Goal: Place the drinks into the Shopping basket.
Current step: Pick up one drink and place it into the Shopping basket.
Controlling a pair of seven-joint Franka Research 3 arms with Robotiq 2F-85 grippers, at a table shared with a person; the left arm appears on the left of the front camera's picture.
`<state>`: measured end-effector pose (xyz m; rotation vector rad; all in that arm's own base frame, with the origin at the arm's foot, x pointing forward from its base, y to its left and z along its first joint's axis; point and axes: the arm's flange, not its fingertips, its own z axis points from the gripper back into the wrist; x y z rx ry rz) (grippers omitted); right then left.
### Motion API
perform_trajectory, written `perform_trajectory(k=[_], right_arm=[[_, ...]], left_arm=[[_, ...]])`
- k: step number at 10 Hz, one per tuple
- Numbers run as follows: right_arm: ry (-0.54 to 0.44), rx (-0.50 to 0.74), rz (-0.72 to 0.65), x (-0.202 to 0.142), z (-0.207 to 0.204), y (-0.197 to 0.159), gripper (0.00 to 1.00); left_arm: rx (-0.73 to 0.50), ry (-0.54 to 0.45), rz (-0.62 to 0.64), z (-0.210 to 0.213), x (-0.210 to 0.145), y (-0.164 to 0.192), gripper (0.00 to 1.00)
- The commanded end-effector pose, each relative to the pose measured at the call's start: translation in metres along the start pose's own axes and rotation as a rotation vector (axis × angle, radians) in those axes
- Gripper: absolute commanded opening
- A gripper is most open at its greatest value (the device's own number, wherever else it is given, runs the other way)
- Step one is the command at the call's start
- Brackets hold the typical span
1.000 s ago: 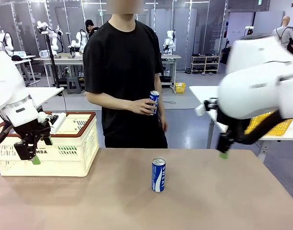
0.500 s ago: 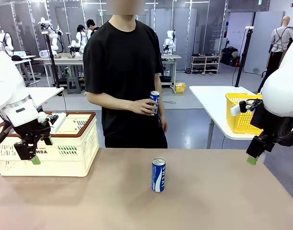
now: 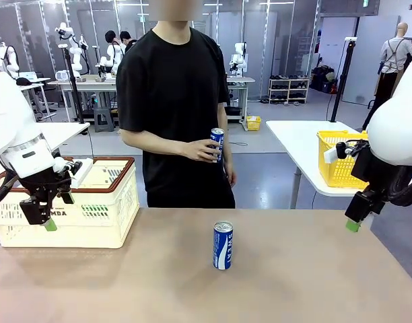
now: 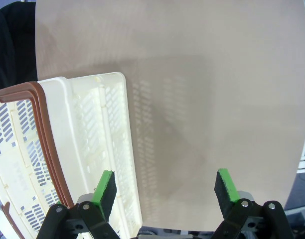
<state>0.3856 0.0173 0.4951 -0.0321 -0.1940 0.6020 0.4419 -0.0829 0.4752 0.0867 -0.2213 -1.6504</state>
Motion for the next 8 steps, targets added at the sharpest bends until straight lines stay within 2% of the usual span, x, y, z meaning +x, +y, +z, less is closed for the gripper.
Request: perform_trajectory(k=[1, 3, 6, 8], right_arm=[[0.007, -0.003, 0.003, 0.0, 0.002, -0.001, 1.0], [0.007, -0.003, 0.003, 0.0, 0.002, -0.001, 1.0], [0.007, -0.003, 0.003, 0.0, 0.002, -0.001, 1.0], [0.007, -0.003, 0.003, 0.0, 0.002, -0.001, 1.0]], left_arm=[[0.0, 0.0, 0.0, 0.0, 0.0, 0.0, 1.0], [0.002, -0.118, -0.07, -0.003, 0.035, 0.001, 1.0], [-0.044, -0.151, -0.147, -0.013, 0.117, 0.017, 1.0], [-0.012, -0.145, -0.158, -0.027, 0.168, 0.038, 1.0]])
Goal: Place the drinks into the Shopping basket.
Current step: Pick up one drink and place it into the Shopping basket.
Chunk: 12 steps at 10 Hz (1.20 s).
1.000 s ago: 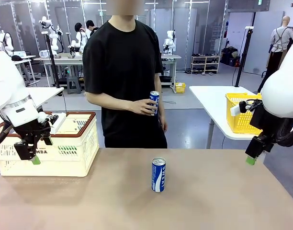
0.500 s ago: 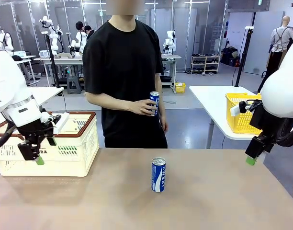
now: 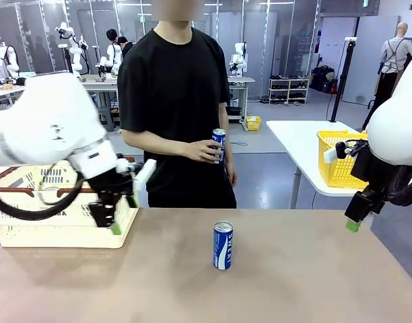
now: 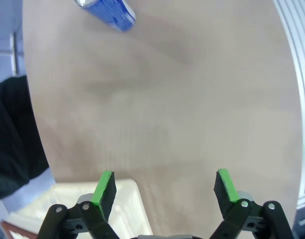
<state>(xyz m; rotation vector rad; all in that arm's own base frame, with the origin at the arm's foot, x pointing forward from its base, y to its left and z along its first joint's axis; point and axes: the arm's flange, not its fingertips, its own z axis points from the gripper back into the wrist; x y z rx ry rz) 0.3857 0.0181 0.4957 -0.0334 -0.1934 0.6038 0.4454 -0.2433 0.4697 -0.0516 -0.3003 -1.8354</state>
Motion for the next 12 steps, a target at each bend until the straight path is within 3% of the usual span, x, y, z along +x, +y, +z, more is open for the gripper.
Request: perform_trajectory(k=[1, 4, 7, 9, 12], right_arm=[[0.006, -0.002, 0.002, -0.001, 0.002, -0.001, 1.0], [0.006, -0.002, 0.002, -0.001, 0.002, -0.001, 1.0], [0.006, -0.002, 0.002, -0.001, 0.002, -0.001, 1.0], [0.006, -0.002, 0.002, -0.001, 0.002, -0.001, 1.0], [0.006, -0.002, 0.002, -0.001, 0.002, -0.001, 1.0]], left_arm=[[0.021, -0.013, 0.001, -0.016, 0.02, 0.035, 1.0], [-0.001, -0.083, -0.054, -0.041, 0.07, 0.058, 1.0], [0.009, -0.044, -0.102, -0.057, 0.104, 0.072, 1.0], [-0.01, -0.018, -0.115, -0.06, 0.104, 0.073, 1.0], [-0.015, 0.003, -0.122, -0.031, 0.066, 0.038, 1.0]])
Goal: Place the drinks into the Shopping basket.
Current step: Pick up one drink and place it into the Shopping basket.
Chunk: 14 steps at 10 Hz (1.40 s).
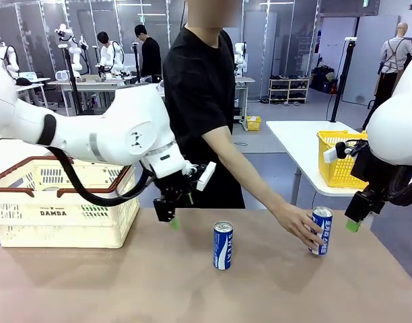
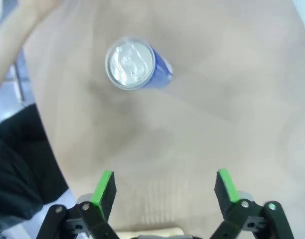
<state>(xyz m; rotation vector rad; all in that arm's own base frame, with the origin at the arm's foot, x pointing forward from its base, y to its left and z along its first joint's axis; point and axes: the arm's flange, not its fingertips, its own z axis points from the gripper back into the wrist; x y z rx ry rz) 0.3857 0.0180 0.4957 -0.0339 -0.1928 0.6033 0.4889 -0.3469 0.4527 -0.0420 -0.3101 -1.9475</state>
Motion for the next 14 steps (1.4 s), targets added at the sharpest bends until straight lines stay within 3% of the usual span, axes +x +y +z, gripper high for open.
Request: perform_trajectory(k=[1, 4, 8, 14], right_arm=[[0.005, -0.001, 0.002, -0.001, 0.002, -0.001, 1.0], [0.005, -0.001, 0.002, -0.001, 0.002, -0.001, 1.0], [0.005, -0.001, 0.002, -0.001, 0.002, -0.001, 1.0], [0.005, -0.001, 0.002, -0.001, 0.002, -0.001, 1.0]], left_arm=[[-0.005, -0.001, -0.005, 0.023, -0.025, -0.043, 1.0], [-0.012, -0.015, 0.046, 0.03, -0.056, -0.082, 1.0], [0.014, -0.017, 0.09, 0.024, -0.067, -0.079, 1.0], [0.008, -0.014, 0.042, 0.0, 0.001, -0.016, 1.0]])
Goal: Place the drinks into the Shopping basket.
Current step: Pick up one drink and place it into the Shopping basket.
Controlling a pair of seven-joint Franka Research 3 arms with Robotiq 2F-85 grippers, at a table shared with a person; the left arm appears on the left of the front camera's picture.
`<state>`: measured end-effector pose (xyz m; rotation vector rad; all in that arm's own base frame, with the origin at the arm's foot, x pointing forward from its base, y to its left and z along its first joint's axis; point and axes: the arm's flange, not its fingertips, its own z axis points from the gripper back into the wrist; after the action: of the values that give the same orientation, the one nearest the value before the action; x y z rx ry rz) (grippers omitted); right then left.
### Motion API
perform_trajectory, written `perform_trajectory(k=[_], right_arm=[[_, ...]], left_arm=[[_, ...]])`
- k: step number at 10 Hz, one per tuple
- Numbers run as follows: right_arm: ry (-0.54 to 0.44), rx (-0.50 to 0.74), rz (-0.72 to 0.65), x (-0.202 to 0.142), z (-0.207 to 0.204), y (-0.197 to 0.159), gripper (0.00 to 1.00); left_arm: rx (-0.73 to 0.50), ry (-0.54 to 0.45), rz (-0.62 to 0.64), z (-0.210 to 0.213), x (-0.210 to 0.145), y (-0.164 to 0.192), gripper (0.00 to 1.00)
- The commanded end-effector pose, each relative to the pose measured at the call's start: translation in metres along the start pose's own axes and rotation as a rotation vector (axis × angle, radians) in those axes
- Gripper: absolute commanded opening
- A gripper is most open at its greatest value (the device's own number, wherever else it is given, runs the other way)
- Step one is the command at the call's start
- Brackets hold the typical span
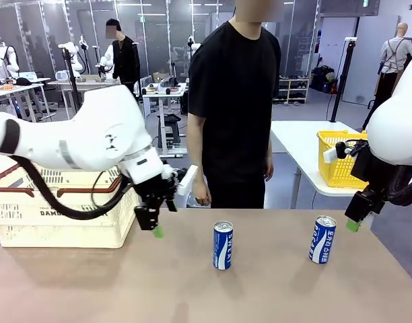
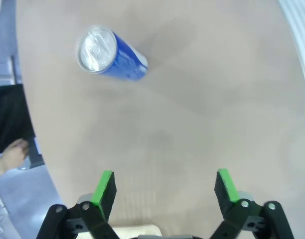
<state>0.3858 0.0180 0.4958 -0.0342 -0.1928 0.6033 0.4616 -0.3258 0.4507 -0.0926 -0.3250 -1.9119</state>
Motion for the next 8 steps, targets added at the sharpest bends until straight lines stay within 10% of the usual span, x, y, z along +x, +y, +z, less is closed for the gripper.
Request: perform_trajectory(k=[1, 8], right_arm=[[0.005, -0.001, 0.002, -0.001, 0.001, -0.001, 1.0], [0.005, -0.001, 0.002, -0.001, 0.001, -0.001, 1.0]], left_arm=[[0.02, 0.048, -0.005, -0.014, 0.024, 0.031, 1.0], [0.004, 0.052, -0.09, -0.035, 0.056, 0.056, 1.0]])
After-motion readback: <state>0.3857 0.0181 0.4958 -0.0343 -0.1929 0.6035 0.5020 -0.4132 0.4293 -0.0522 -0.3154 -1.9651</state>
